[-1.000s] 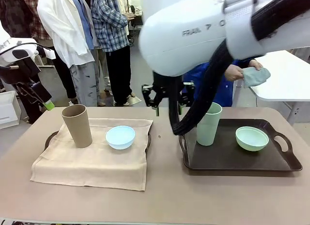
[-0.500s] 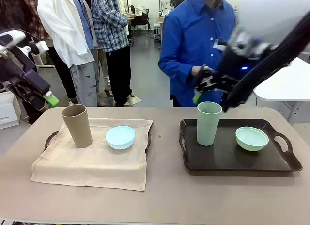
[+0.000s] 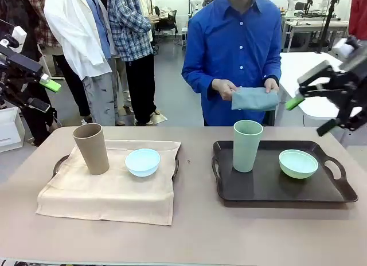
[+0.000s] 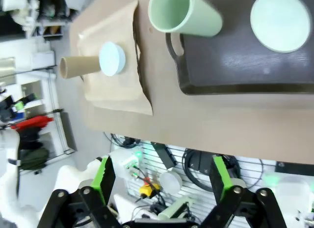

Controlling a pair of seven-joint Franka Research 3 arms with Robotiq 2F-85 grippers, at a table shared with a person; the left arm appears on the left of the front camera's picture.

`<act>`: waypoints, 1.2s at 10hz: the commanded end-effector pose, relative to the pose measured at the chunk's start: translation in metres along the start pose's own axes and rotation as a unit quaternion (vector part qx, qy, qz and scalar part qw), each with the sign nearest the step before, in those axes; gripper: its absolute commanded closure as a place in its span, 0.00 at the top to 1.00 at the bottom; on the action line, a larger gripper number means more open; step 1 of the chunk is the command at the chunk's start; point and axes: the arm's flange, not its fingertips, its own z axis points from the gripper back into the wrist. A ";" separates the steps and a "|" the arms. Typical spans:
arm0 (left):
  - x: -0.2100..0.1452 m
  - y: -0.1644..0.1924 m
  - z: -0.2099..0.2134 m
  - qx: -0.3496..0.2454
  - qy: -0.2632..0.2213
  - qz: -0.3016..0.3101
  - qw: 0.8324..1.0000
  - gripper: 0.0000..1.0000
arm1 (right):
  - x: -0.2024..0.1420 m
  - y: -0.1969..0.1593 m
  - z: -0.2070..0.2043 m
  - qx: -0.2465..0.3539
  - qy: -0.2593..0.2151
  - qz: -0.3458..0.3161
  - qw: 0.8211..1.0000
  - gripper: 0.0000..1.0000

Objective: Set up a tray with a mat and arrange the tableware.
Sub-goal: Pick up the Picnic Bowl and Reusable plastic cup from the Handle tray in front of the human's position and hold them in the air.

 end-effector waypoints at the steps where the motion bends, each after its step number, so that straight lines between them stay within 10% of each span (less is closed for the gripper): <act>1: 0.004 0.008 -0.006 0.027 0.034 -0.013 0.999 1.00 | -0.003 -0.026 -0.003 -0.058 -0.024 -0.056 0.996 1.00; 6: 0.001 0.004 -0.002 0.007 0.004 0.004 1.000 1.00 | -0.004 -0.007 0.003 -0.011 -0.010 -0.013 1.000 1.00; 8: 0.005 0.022 0.001 -0.075 -0.021 0.087 0.993 1.00 | 0.028 -0.044 0.042 0.053 0.061 -0.017 0.997 1.00; 12: -0.007 0.051 0.010 -0.181 -0.018 0.191 0.965 1.00 | 0.068 -0.119 0.092 0.163 0.049 -0.039 0.985 1.00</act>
